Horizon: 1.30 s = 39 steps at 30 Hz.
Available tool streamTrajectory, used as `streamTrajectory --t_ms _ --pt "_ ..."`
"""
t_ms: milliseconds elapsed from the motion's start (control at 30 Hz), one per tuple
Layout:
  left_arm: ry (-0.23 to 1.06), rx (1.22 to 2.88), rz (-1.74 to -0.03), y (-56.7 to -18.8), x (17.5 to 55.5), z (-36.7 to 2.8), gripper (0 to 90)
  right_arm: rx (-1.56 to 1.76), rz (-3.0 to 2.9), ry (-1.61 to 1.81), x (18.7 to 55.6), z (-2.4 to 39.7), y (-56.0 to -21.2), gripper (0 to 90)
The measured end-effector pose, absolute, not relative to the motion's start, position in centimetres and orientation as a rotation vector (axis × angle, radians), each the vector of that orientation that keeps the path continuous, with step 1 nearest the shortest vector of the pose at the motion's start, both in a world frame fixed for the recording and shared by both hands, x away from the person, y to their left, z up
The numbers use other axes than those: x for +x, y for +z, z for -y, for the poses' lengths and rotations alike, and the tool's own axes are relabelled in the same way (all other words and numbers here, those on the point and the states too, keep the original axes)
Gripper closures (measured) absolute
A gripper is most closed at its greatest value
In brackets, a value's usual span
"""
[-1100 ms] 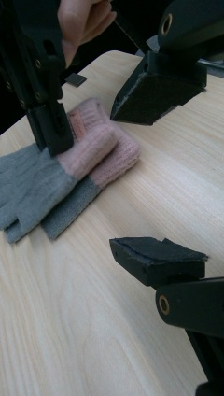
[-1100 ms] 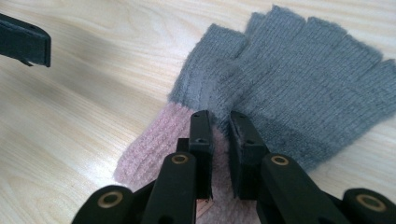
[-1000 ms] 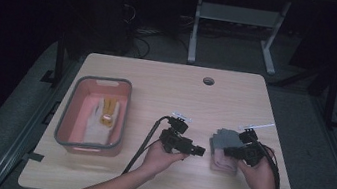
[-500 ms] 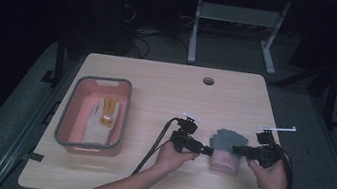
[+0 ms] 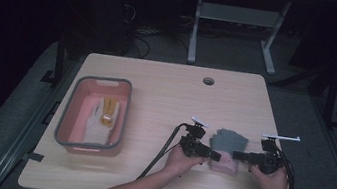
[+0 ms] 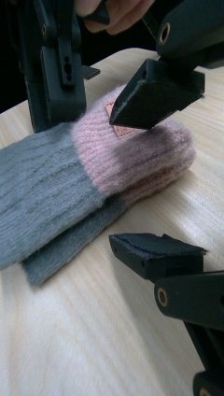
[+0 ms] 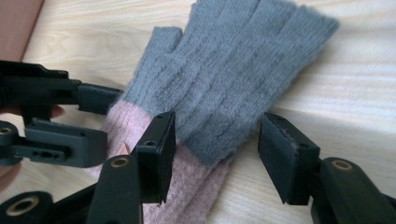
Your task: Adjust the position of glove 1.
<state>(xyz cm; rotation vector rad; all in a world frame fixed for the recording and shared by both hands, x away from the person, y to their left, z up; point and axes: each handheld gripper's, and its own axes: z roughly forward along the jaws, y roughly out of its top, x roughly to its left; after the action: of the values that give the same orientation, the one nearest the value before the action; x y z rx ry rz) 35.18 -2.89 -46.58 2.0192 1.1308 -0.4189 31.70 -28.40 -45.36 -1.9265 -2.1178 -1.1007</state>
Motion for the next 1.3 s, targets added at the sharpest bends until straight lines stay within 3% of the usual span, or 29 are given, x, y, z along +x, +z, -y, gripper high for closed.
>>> streamTrajectory --t_ms 433,900,1300 --pt "-0.433 2.005 -1.134 -46.9 35.2 3.5 47.1 -1.924 1.978 -1.207 31.2 28.4 -46.9 51.0" --pt "-0.516 1.922 -1.166 -47.5 35.6 3.1 58.3 -1.916 1.837 -1.307 30.7 28.1 -47.6 70.3" --pt "-0.535 1.887 -1.154 -47.3 35.9 1.7 62.5 -1.881 1.889 -1.315 30.8 26.9 -46.4 73.5"
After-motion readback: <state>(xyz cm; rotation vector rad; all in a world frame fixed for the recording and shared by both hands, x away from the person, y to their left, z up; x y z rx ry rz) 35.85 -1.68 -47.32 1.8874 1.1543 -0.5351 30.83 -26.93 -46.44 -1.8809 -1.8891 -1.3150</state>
